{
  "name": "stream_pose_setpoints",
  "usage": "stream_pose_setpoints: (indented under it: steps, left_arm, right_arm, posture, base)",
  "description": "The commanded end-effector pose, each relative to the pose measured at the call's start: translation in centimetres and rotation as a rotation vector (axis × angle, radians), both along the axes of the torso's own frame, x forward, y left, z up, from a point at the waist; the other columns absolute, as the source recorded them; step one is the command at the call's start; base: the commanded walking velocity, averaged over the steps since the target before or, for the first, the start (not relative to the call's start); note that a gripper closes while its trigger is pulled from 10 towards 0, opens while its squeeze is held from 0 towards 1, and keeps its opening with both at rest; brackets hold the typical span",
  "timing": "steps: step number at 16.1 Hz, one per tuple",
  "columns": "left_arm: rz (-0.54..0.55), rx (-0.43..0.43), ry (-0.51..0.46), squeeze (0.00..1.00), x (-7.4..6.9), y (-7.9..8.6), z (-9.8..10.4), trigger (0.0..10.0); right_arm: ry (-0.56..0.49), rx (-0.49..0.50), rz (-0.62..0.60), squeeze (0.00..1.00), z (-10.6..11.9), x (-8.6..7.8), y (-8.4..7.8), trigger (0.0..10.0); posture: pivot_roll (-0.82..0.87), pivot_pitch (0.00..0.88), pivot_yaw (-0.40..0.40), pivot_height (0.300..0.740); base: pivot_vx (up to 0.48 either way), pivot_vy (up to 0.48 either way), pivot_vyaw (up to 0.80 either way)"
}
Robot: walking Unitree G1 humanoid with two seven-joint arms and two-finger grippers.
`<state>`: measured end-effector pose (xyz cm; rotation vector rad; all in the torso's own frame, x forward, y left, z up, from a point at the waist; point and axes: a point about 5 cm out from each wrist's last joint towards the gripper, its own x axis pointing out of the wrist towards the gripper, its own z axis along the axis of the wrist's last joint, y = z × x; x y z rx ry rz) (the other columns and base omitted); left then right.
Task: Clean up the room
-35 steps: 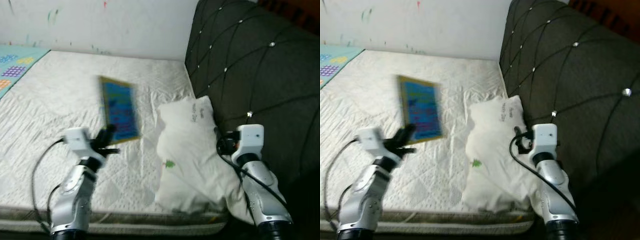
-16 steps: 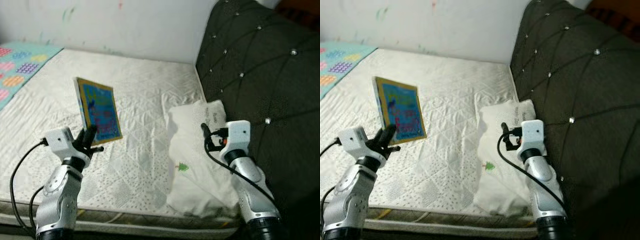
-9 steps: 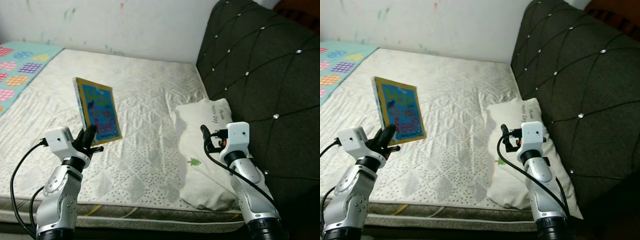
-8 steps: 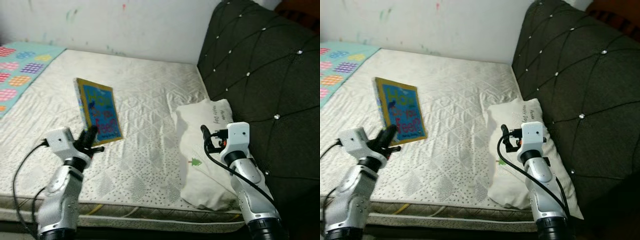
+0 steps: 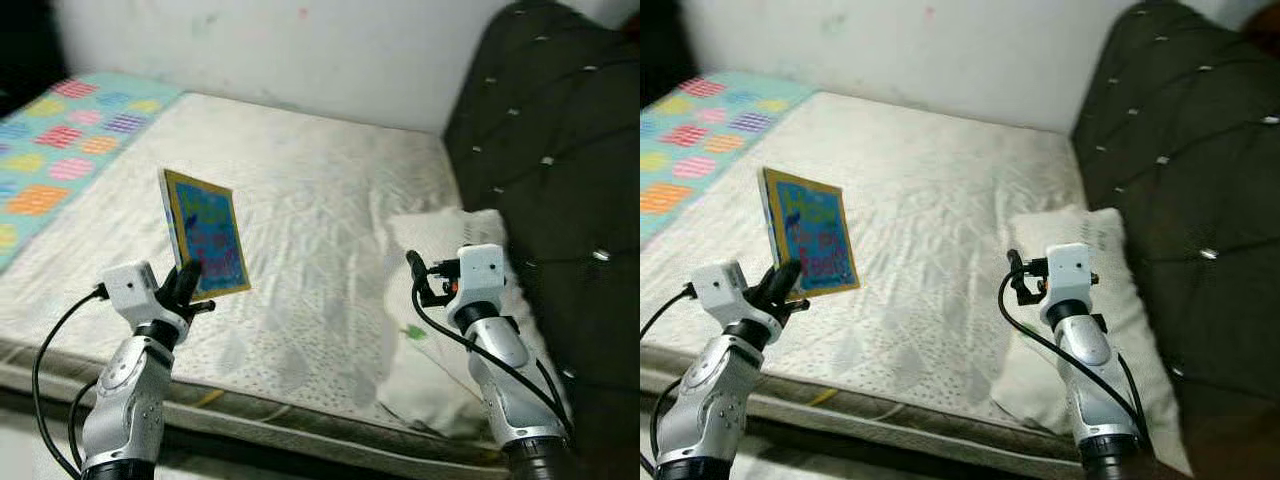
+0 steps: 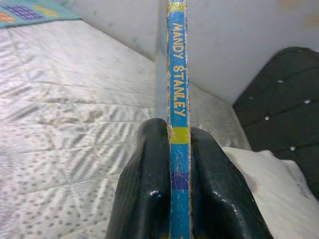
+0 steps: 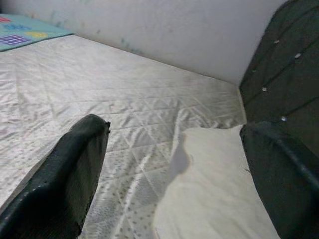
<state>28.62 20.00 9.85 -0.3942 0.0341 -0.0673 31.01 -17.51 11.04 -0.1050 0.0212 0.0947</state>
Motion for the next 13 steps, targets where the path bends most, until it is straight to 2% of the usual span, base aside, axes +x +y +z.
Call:
stream_pose_setpoints:
  steps: [1,4,7,8,10,13]
  left_arm:
    - [-0.011,0.015,-0.043,0.0,0.4,-0.4,1.0,10.0]
    - [-0.02,0.006,-0.047,0.0,0.3,-0.4,1.1,10.0]
    - [-0.073,-0.059,-0.004,0.0,0.3,-1.0,0.8,10.0]
    - [-0.103,-0.082,0.035,0.0,0.3,-1.4,0.4,10.0]
    - [-0.148,-0.075,0.108,0.0,0.3,-2.1,-0.5,10.0]
    - [-0.248,-0.118,0.115,0.0,0.1,-3.7,-0.2,10.0]
  right_arm:
    - [0.0,-0.002,-0.01,0.0,0.1,0.0,-0.5,10.0]
    - [-0.002,-0.019,-0.006,0.0,0.1,-0.2,-0.5,10.0]
    - [0.003,-0.002,-0.022,0.0,0.0,-0.6,-0.9,10.0]
    - [0.004,-0.005,-0.025,0.0,0.1,-0.9,-1.2,10.0]
    - [0.01,-0.013,-0.036,0.0,0.3,-1.5,-1.8,10.0]
    - [0.025,-0.021,-0.052,0.0,0.8,-2.6,-3.1,10.0]
  posture:
    - [-0.03,0.0,-0.082,0.74]
    - [-0.03,0.0,-0.081,0.74]
    - [-0.03,0.0,-0.085,0.74]
    - [-0.04,0.011,-0.087,0.74]
    - [-0.06,0.032,-0.095,0.74]
    - [-0.09,0.074,-0.11,0.74]
  base:
    - [0.0,0.0,0.0]
    - [0.0,0.0,0.19]
    - [0.0,0.0,0.19]
    - [0.0,0.0,0.0]
    - [0.0,0.0,0.0]
    - [0.0,0.0,0.0]
